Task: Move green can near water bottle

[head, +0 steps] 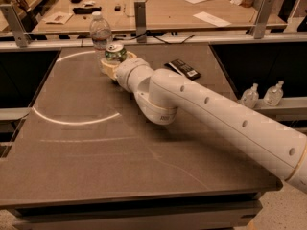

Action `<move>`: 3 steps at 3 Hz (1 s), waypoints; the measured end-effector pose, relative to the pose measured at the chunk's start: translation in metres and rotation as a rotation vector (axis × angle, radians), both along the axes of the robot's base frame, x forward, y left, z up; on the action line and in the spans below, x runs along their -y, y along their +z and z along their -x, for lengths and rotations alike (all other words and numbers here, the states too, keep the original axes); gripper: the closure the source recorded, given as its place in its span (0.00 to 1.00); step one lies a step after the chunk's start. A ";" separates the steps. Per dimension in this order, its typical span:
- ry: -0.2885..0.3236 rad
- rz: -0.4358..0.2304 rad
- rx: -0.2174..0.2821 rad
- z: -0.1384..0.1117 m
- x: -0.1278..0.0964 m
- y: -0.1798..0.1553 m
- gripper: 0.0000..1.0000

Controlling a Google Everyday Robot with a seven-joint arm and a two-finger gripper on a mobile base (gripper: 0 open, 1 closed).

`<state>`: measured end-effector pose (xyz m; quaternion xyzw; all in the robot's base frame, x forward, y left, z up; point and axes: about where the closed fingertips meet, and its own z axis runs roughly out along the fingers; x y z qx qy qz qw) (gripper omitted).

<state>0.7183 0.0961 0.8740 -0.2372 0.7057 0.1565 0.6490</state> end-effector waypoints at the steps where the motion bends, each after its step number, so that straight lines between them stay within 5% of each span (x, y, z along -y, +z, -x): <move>1: 0.000 0.000 0.000 0.000 0.000 0.001 0.35; 2: 0.000 0.000 0.000 0.000 0.000 0.002 0.11; 3: 0.006 0.006 -0.003 0.010 0.001 0.004 0.00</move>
Offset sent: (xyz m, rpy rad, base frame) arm -0.0113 -0.0054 0.0037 -0.0155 -0.0007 -0.0049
